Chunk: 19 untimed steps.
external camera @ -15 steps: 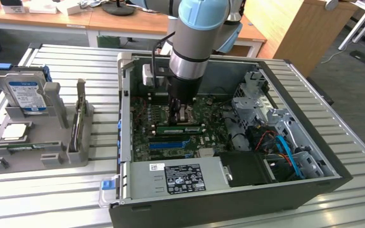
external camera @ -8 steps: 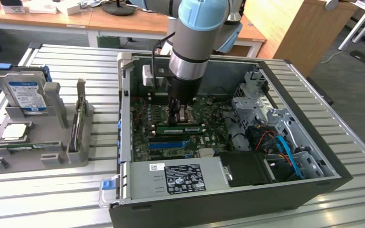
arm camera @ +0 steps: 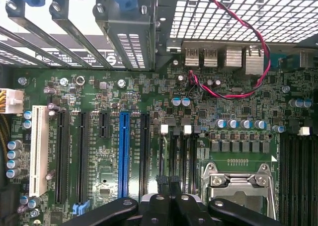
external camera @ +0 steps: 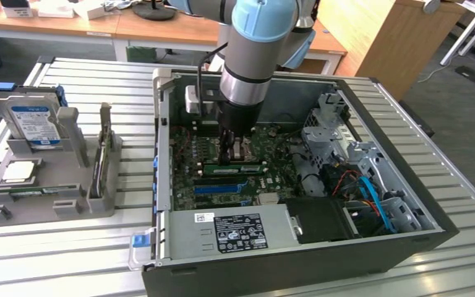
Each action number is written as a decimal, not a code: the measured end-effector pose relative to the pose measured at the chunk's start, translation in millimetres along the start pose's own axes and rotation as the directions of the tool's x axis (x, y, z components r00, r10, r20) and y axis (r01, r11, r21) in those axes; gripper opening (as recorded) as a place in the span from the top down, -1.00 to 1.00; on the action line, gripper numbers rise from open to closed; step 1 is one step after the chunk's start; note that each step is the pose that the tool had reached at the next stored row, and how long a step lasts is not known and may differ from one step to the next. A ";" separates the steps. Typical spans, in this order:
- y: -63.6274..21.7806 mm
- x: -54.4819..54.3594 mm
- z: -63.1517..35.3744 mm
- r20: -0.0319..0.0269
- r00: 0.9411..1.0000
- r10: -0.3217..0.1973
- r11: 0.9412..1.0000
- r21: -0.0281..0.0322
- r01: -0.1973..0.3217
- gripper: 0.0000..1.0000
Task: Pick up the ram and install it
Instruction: 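Press down the ram until it locks into place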
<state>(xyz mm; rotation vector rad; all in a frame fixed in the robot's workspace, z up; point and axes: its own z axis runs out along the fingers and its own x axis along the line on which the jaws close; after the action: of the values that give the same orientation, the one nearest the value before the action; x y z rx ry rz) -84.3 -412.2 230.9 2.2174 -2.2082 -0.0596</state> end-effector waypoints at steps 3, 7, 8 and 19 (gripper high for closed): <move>0.0 0.0 0.7 0.000 1.000 0.000 1.000 0.000 0.000 0.79; 0.0 0.0 1.1 0.000 1.000 0.000 1.000 0.000 0.000 0.79; 0.0 0.0 1.1 0.000 1.000 0.000 1.000 0.000 0.000 0.79; -0.1 0.0 3.0 0.000 1.000 0.000 1.000 0.000 0.000 0.79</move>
<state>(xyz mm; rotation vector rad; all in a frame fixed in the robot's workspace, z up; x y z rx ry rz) -84.3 -412.2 227.9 2.2176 -2.2084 -0.0597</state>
